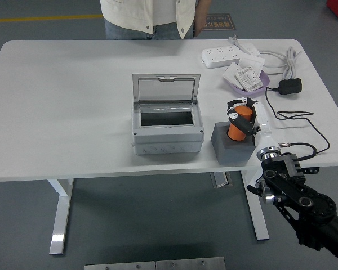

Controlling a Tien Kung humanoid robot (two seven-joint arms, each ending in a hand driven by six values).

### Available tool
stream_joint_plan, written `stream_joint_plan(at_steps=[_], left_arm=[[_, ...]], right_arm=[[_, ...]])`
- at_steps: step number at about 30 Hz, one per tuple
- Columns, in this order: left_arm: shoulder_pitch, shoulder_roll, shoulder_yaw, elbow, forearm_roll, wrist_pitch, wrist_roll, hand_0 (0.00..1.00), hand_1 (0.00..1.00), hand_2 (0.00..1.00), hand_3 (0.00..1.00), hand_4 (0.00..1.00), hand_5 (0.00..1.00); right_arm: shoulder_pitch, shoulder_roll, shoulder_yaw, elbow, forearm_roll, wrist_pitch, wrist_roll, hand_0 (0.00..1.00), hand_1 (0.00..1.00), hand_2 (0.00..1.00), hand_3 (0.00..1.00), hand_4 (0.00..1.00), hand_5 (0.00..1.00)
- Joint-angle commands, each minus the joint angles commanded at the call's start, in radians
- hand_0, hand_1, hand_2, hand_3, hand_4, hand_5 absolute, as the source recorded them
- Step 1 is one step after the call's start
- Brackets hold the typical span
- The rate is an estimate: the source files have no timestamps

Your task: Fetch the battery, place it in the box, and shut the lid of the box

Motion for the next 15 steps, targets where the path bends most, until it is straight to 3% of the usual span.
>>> stream_joint_plan(at_steps=[3, 4, 9, 15], left_arm=[[0.0, 0.0, 0.001, 0.0, 0.002, 0.001, 0.0, 0.578, 0.58, 0.549, 0.565, 0.543, 0.002], [0.0, 0.001, 0.001, 0.0, 0.003, 0.001, 0.001, 0.578, 0.582, 0.552, 0.57, 0.549, 0.002], [-0.001, 0.001, 0.002, 0.0, 0.005, 0.002, 0.0, 0.578, 0.582, 0.552, 0.57, 0.549, 0.002], [-0.001, 0.002, -0.003, 0.0, 0.011, 0.004, 0.002, 0.578, 0.582, 0.552, 0.57, 0.552, 0.002]], right_arm=[[0.007, -0.004, 0.004, 0.007, -0.007, 0.001, -0.002, 0.282, 0.313, 0.328, 0.279, 0.002, 0.002], [0.009, -0.004, 0.005, 0.008, -0.008, 0.001, -0.002, 0.281, 0.306, 0.323, 0.222, 0.002, 0.002], [0.017, -0.009, 0.004, 0.015, -0.016, 0.0, -0.006, 0.281, 0.306, 0.323, 0.222, 0.002, 0.002], [0.025, -0.025, -0.011, 0.06, -0.118, -0.003, -0.062, 0.256, 0.297, 0.312, 0.213, 0.002, 0.002]])
